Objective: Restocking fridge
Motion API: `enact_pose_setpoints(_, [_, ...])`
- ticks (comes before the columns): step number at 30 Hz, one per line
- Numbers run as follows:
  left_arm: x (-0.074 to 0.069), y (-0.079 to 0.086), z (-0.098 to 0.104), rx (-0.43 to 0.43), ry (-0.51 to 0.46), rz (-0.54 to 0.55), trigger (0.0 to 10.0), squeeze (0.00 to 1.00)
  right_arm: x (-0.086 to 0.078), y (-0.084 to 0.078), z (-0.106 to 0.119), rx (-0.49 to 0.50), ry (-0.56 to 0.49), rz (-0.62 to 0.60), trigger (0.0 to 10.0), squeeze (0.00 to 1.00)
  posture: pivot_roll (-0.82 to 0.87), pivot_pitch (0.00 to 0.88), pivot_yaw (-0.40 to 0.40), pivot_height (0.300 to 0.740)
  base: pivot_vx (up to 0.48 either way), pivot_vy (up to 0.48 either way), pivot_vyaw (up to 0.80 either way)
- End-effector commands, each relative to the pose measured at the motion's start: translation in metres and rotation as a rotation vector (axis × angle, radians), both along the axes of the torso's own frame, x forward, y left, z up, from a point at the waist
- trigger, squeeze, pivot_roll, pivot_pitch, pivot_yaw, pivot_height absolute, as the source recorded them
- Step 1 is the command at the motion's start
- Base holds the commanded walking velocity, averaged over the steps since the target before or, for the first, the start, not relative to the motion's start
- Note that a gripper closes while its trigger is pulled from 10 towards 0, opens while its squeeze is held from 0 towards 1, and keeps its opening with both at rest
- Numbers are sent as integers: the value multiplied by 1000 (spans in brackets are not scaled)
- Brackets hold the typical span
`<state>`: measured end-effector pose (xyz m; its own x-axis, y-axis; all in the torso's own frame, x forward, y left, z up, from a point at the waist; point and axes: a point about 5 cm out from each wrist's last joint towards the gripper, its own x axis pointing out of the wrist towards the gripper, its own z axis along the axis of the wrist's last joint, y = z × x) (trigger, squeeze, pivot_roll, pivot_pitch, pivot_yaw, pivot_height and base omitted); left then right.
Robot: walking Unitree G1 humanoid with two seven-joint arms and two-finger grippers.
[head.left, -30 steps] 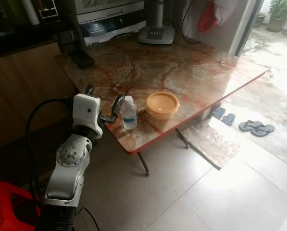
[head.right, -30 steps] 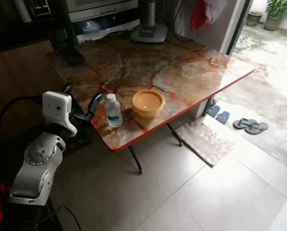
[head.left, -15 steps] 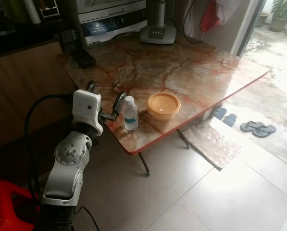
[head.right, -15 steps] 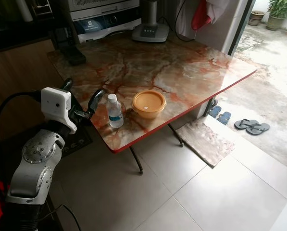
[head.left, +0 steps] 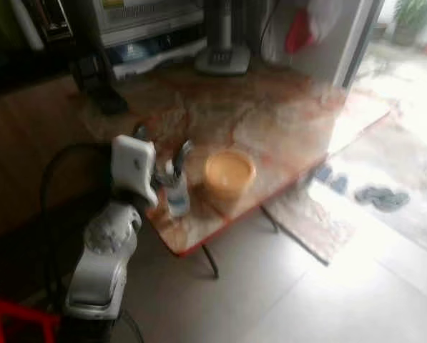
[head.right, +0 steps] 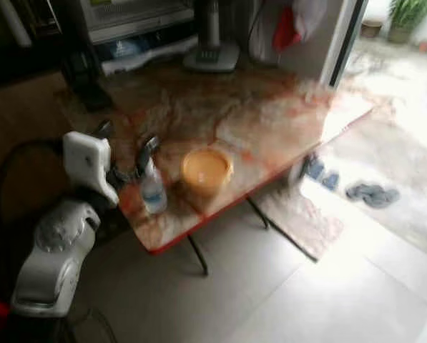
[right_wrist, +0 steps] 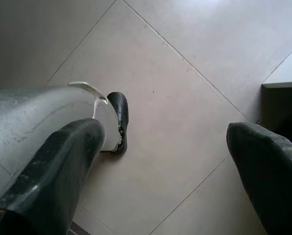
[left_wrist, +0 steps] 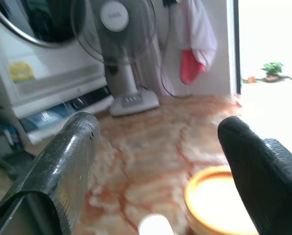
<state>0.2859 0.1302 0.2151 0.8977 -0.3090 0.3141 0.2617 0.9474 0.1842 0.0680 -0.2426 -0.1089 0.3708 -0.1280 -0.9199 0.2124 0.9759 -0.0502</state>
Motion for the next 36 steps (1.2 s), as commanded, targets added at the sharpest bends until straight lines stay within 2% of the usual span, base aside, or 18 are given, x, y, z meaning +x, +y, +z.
enact_pose_setpoints(1, [0,9,5,-2,-13,31,10000,0,10,9,0,28,-28,8,10000,0,84,16,1,740,296,0,0])
enact_pose_setpoints(6, [2,9,16,38,-25,67,10000,0,11,9,0,29,-29,9,10000,0,96,37,-5,740,0,0,0])
enact_pose_setpoints(7, [6,10,22,63,6,87,10000,0,12,9,0,33,-31,16,10000,0,106,46,-8,740,0,0,0])
enact_pose_setpoints(12, [14,10,41,15,92,6,10000,0,13,10,0,38,-33,24,10000,0,119,62,-7,740,0,0,0])
enact_pose_setpoints(13, [15,10,44,29,121,-17,10000,0,14,10,0,39,-34,24,10000,0,121,65,-8,740,0,0,0])
enact_pose_setpoints(14, [19,14,50,100,211,-50,10000,0,14,11,0,41,-35,26,10000,0,131,66,-9,740,0,0,0])
enact_pose_setpoints(16, [22,18,53,147,290,-60,10000,0,15,11,0,43,-35,32,10000,0,135,71,-7,740,0,0,0])
enact_pose_setpoints(20, [24,22,65,195,412,-57,10000,0,16,12,0,47,-34,36,10000,0,140,75,-2,740,0,0,0])
enact_pose_setpoints(22, [24,22,68,187,446,-76,10000,0,16,12,0,47,-33,37,10000,0,141,76,2,740,0,0,0])
enact_pose_setpoints(23, [25,21,72,180,505,-126,10000,0,16,13,0,50,-32,39,10000,0,142,77,4,740,0,0,0])
enact_pose_setpoints(26, [26,22,71,185,590,-175,10000,0,17,13,0,52,-33,40,10000,0,141,79,7,740,0,0,0])
enact_pose_setpoints(28, [27,23,68,207,604,-173,10000,0,17,13,0,52,-33,40,10000,0,137,76,8,740,0,0,0])
enact_pose_setpoints(30, [26,20,58,238,662,-218,10000,0,17,13,0,55,-32,38,10000,0,131,77,7,740,0,0,0])
enact_pose_setpoints(36, [32,22,42,233,765,-195,10000,0,17,13,0,61,-33,36,10000,0,131,75,5,740,0,0,0])
